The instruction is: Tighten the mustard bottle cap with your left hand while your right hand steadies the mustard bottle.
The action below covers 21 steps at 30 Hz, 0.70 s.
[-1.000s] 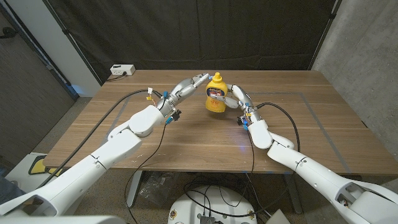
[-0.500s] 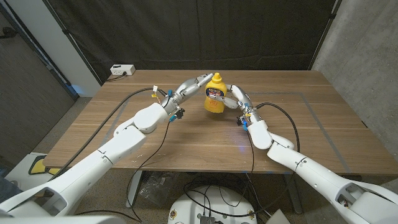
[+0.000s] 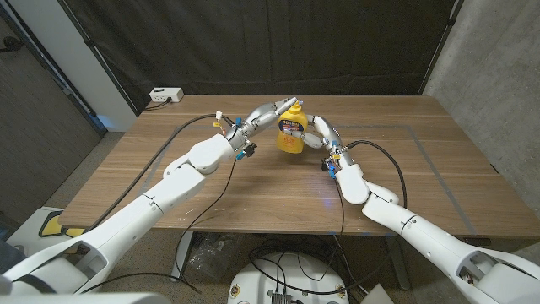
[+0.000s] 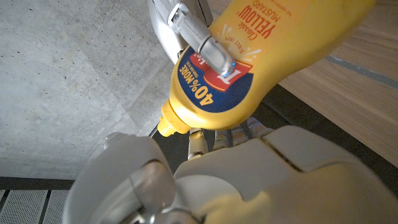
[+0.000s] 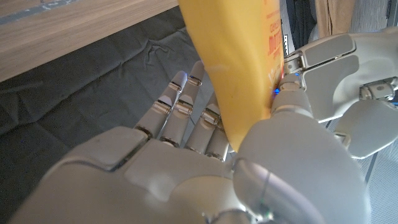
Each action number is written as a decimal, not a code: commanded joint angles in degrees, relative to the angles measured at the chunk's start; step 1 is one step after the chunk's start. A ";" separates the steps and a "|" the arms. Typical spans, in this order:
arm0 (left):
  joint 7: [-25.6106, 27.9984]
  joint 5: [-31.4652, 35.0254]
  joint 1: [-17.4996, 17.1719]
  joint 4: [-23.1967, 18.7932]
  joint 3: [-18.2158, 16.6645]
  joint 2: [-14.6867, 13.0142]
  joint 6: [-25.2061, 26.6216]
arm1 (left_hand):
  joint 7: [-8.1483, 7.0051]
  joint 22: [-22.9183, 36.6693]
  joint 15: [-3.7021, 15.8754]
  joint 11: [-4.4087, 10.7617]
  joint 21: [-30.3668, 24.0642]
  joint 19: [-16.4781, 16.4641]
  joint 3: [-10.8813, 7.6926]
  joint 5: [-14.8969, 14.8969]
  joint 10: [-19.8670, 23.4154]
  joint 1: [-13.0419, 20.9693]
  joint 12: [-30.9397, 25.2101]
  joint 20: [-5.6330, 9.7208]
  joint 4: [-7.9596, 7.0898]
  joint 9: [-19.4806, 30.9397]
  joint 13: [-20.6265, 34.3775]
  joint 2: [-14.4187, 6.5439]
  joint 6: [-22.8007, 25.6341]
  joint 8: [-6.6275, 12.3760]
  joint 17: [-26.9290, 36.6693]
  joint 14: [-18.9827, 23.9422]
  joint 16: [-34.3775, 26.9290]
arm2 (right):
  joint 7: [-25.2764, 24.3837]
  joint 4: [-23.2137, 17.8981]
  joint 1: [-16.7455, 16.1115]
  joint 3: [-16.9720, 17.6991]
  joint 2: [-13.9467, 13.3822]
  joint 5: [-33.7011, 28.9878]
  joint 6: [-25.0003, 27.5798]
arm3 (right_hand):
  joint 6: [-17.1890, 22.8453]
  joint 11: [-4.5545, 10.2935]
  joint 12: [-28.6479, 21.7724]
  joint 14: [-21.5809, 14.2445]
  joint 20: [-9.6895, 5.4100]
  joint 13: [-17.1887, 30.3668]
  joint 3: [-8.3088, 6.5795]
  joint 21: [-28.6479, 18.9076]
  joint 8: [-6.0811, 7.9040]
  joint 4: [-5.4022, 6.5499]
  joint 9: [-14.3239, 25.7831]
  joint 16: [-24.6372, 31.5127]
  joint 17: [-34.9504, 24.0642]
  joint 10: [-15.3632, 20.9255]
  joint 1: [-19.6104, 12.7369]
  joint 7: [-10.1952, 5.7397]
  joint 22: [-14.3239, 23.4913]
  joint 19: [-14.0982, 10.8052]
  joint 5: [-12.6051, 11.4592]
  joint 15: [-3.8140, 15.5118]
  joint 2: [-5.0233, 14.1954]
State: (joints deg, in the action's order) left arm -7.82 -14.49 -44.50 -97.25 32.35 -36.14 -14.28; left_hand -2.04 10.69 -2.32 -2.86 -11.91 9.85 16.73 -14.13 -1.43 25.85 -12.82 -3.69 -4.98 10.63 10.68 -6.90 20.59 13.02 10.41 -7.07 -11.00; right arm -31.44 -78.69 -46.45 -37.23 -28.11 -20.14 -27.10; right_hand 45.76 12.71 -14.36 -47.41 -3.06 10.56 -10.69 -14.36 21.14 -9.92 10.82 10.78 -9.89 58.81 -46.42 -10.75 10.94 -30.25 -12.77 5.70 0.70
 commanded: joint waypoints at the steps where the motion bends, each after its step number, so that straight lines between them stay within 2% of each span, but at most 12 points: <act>1: -1.74 -0.99 2.94 3.73 1.43 1.95 0.77 | 0.30 0.07 0.25 0.12 -0.37 4.90 -0.13 0.19 0.19 0.39 0.25 -0.54 -0.11 0.05 0.17 0.20 0.19 -0.21 0.10 -0.05 0.09 | -0.24 -1.03 -0.79 0.42 -0.39 -0.14 0.75 | 2.09 0.05 -0.18 -0.78 -2.70 0.21 -2.77 0.15 0.15 2.36 0.28 -0.11 -0.14 0.47 -3.74 -1.71 0.05 -0.33 0.20 5.44 4.45; 7: -0.63 -0.81 2.31 2.36 1.01 1.25 1.85 | 0.53 0.07 0.08 -0.04 -0.39 4.84 -0.13 0.24 0.01 0.43 0.37 -0.59 -0.14 0.06 0.18 0.15 -0.29 -0.53 0.10 -0.17 0.16 | -0.06 -1.01 -0.80 0.49 -0.45 -0.03 0.73 | 2.03 0.06 -0.13 -0.82 -2.69 0.21 -2.77 0.16 0.07 2.37 0.28 -0.11 -0.14 0.49 -3.72 -1.70 0.05 -0.33 0.24 5.42 4.44; 16: 5.06 -0.79 -4.14 -5.86 -2.49 -2.91 5.14 | 0.22 0.08 -0.12 0.05 -0.41 4.77 -0.15 0.30 -0.06 0.50 0.46 -0.54 -0.17 0.08 0.19 0.01 -1.01 -0.95 0.11 -0.27 0.21 | 0.17 -0.49 -0.50 0.67 -0.46 0.37 0.70 | 2.05 0.06 -0.05 -0.81 -2.67 0.21 -2.75 0.19 -0.02 2.40 0.29 -0.15 -0.14 0.56 -3.65 -1.72 0.05 -0.32 0.33 5.37 4.40; 19: 6.24 -1.16 -5.90 -7.45 -3.05 -3.51 5.83 | -0.90 0.08 0.04 0.21 -0.45 4.63 -0.19 0.35 0.10 0.58 0.44 -0.60 -0.18 0.10 0.20 -0.09 -1.37 -1.17 0.12 -0.13 0.16 | 0.24 -0.12 -0.32 0.67 -0.32 0.55 0.78 | 2.00 0.06 -0.01 -0.82 -2.66 0.21 -2.77 0.21 -0.08 2.40 0.29 -0.16 -0.14 0.58 -3.64 -1.66 0.05 -0.31 0.35 5.40 4.42; 21: 6.80 -1.52 -6.95 -8.10 -3.31 -3.71 5.94 | -1.09 0.08 0.05 0.28 -0.49 4.53 -0.20 0.36 0.04 0.61 0.47 -0.43 -0.19 0.10 0.20 -0.13 -1.54 -1.26 0.12 -0.11 0.15 | 0.21 0.21 -0.14 0.67 -0.22 0.62 0.82 | 1.94 0.06 0.01 -0.82 -2.65 0.21 -2.78 0.22 -0.13 2.41 0.29 -0.17 -0.14 0.59 -3.64 -1.63 0.05 -0.31 0.37 5.41 4.42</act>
State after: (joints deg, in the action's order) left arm -5.06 -15.26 -46.26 -99.91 31.25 -37.41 -10.74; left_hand -2.75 10.69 -2.35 -2.87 -11.91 9.85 16.73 -14.13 -1.43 25.85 -12.43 -3.69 -4.98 10.63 10.81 -6.91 19.22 11.89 10.41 -7.08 -10.77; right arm -31.52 -79.43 -47.09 -36.67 -28.49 -20.04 -26.42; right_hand 45.76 12.93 -14.13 -47.75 -3.06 10.50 -10.69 -14.36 21.13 -9.92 10.81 10.82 -9.89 59.02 -46.31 -10.75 10.94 -30.26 -12.34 6.03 0.81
